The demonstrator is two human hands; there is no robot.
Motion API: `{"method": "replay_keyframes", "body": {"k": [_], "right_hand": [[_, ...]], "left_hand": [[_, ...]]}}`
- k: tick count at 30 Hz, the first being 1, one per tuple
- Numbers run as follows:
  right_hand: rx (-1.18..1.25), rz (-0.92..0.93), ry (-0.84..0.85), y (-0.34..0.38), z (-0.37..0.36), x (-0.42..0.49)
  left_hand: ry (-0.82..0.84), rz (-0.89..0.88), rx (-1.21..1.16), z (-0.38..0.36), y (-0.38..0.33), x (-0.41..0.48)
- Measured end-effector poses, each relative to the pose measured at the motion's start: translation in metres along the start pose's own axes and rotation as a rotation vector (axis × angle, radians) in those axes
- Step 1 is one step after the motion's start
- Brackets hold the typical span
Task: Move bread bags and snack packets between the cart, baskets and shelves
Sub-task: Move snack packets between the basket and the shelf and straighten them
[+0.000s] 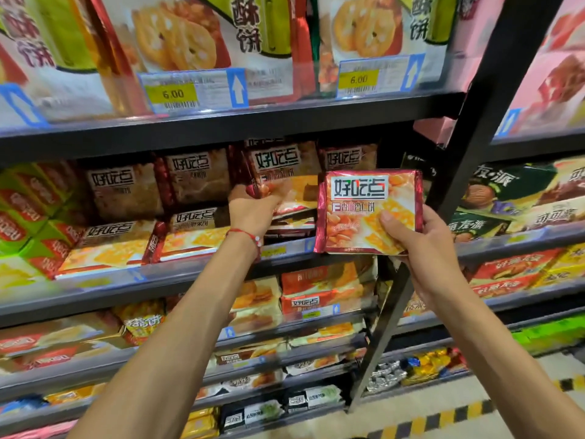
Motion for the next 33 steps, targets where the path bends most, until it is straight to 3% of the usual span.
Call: {"method": "replay_keyframes", "body": {"k": [3,7,17,22,27,33], "right_hand": [[-0.008,0.006,0.002,0.003,-0.004,0.009],[-0.042,0.025,0.007,0.008,-0.007,0.015],[-0.109,0.067,-0.043,0.006,-0.012,0.027],[-0.087,0.073,-0.084,0.007,-0.012,0.032],[-0.087,0.067,-0.098,0.008,-0.013,0.036],[-0.099,0.080,-0.105,0.009,-0.015,0.037]], "left_hand": [[0.026,0.043,0.135,-0.003,0.006,0.006],[0.221,0.094,0.277,-0.007,0.011,0.009],[0.393,-0.003,0.483,0.002,0.013,0.013],[0.368,-0.053,0.651,0.012,0.016,0.016],[0.261,-0.023,0.664,0.014,0.015,0.016],[0.264,0.027,0.781,0.009,0.022,0.022]]}}
Point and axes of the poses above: each hand's wrist, its own x-axis towards the middle knuckle, its own z-axis out of the back of the hand, y = z × x, the point moved 7 cm from there along x, towards the middle knuckle, and after that the axes turned 14 degrees about -z, right-handed, at the moved point
